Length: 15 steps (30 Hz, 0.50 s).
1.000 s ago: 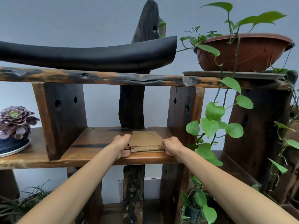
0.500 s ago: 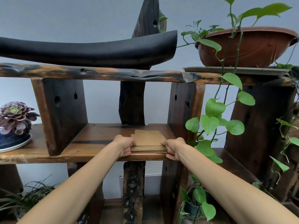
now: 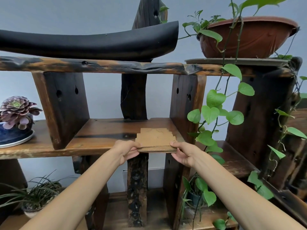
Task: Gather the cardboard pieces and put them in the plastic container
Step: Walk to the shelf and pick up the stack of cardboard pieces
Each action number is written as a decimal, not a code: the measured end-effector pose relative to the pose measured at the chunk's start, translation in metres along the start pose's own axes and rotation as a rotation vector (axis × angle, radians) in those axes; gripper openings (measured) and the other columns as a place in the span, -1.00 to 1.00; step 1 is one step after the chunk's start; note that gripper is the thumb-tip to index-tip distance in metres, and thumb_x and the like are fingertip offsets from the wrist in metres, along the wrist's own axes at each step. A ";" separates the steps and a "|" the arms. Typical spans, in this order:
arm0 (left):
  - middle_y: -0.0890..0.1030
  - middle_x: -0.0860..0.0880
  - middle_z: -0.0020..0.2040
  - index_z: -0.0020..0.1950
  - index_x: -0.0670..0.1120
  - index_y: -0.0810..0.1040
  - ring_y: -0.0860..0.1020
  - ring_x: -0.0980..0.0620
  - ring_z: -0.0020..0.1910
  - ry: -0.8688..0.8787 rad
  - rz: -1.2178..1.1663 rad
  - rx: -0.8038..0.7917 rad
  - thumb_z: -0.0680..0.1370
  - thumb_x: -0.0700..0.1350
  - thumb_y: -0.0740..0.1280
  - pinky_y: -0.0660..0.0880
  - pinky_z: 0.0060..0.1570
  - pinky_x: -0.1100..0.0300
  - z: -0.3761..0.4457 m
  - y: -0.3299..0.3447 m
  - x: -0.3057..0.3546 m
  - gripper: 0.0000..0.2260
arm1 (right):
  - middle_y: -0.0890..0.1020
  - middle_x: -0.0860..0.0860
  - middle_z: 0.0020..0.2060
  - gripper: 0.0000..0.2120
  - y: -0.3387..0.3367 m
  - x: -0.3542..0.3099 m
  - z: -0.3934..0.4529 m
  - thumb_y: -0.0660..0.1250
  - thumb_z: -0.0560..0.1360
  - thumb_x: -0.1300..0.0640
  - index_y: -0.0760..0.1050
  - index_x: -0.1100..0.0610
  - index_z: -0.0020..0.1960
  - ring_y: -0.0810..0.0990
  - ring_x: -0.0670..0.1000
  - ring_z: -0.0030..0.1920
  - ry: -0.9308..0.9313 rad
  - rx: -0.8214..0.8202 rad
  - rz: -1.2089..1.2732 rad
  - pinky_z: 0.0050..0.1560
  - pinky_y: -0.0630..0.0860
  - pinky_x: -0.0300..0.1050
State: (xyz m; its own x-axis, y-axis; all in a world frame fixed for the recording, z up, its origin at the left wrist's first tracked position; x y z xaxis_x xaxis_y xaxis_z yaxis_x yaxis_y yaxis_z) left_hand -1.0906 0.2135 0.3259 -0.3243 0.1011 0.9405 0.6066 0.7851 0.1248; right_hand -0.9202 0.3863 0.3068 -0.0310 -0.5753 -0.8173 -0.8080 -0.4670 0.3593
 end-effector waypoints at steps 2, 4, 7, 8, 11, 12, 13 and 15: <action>0.74 -0.26 -0.05 0.12 -0.34 0.60 0.73 -0.08 -0.12 0.001 -0.063 -0.050 0.46 -0.41 0.49 0.67 -0.35 0.23 -0.004 0.000 -0.008 -0.74 | 0.68 0.12 -0.16 -0.88 -0.007 0.006 -0.009 0.45 0.51 0.35 0.55 0.22 -0.02 0.67 -0.01 -0.13 -0.013 -0.026 0.036 0.29 0.57 -0.02; 0.74 -0.27 0.04 0.16 -0.34 0.61 0.73 -0.11 0.00 -0.001 -0.102 -0.107 0.46 -0.40 0.48 0.69 -0.24 0.21 -0.008 0.001 -0.016 -0.72 | 0.71 0.13 -0.18 -0.84 -0.016 0.012 -0.022 0.45 0.50 0.37 0.55 0.24 0.03 0.71 0.00 -0.17 -0.025 -0.037 0.062 0.13 0.67 -0.05; 0.76 -0.21 0.02 0.14 -0.28 0.65 0.76 -0.03 -0.09 -0.011 -0.131 -0.178 0.46 -0.39 0.48 0.68 -0.25 0.23 -0.013 0.005 -0.029 -0.75 | 0.73 0.14 -0.19 -0.84 -0.028 0.021 -0.044 0.42 0.51 0.37 0.54 0.24 0.05 0.71 0.02 -0.15 -0.035 -0.031 0.091 -0.17 0.69 -0.12; 0.76 -0.19 0.01 0.13 -0.27 0.66 0.76 0.00 -0.13 -0.016 -0.131 -0.209 0.47 -0.39 0.47 0.67 -0.27 0.25 -0.015 0.008 -0.034 -0.76 | 0.72 0.13 -0.17 -0.84 -0.034 0.026 -0.051 0.42 0.51 0.37 0.54 0.23 0.06 0.70 0.02 -0.12 -0.046 -0.016 0.090 -0.19 0.69 -0.14; 0.76 -0.10 0.08 0.17 -0.18 0.70 0.74 0.05 0.01 0.005 -0.030 -0.322 0.46 -0.33 0.50 0.66 -0.08 0.25 -0.022 0.017 -0.052 -0.71 | 0.75 0.11 -0.20 -0.84 -0.058 0.047 -0.067 0.40 0.51 0.38 0.56 0.21 0.05 0.70 0.02 -0.09 -0.083 0.041 0.117 -0.27 0.70 -0.18; 0.76 -0.08 0.10 0.18 -0.16 0.70 0.73 0.03 0.07 0.012 -0.001 -0.350 0.45 -0.31 0.52 0.64 0.03 0.22 -0.023 0.020 -0.060 -0.69 | 0.76 0.11 -0.22 -0.84 -0.067 0.055 -0.072 0.39 0.51 0.39 0.57 0.21 0.04 0.70 0.03 -0.07 -0.088 0.054 0.146 -0.29 0.70 -0.18; 0.76 -0.07 0.11 0.19 -0.16 0.69 0.72 0.02 0.10 0.011 0.015 -0.369 0.44 -0.30 0.53 0.62 0.11 0.18 -0.025 0.023 -0.069 -0.67 | 0.77 0.11 -0.22 -0.83 -0.076 0.065 -0.077 0.39 0.50 0.40 0.58 0.21 0.04 0.71 0.03 -0.06 -0.091 0.066 0.170 -0.28 0.69 -0.19; 0.76 -0.07 0.11 0.19 -0.16 0.69 0.72 0.00 0.10 -0.012 0.032 -0.400 0.43 -0.29 0.55 0.63 0.10 0.17 -0.029 0.029 -0.088 -0.66 | 0.78 0.08 -0.18 -0.81 -0.094 0.082 -0.085 0.39 0.51 0.38 0.59 0.19 0.07 0.72 0.01 -0.04 -0.093 0.093 0.170 -0.18 0.70 -0.17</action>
State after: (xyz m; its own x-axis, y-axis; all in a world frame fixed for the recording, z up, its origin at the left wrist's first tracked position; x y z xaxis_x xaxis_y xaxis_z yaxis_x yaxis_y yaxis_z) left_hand -1.0233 0.2103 0.2554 -0.3073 0.1305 0.9426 0.8507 0.4817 0.2106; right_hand -0.7965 0.3260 0.2444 -0.2222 -0.5737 -0.7883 -0.8372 -0.3021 0.4558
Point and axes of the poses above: each hand's wrist, its own z-axis towards the middle knuckle, its own y-axis out of the palm, x = y × z, the point moved 4 cm from there along z, towards the middle knuckle
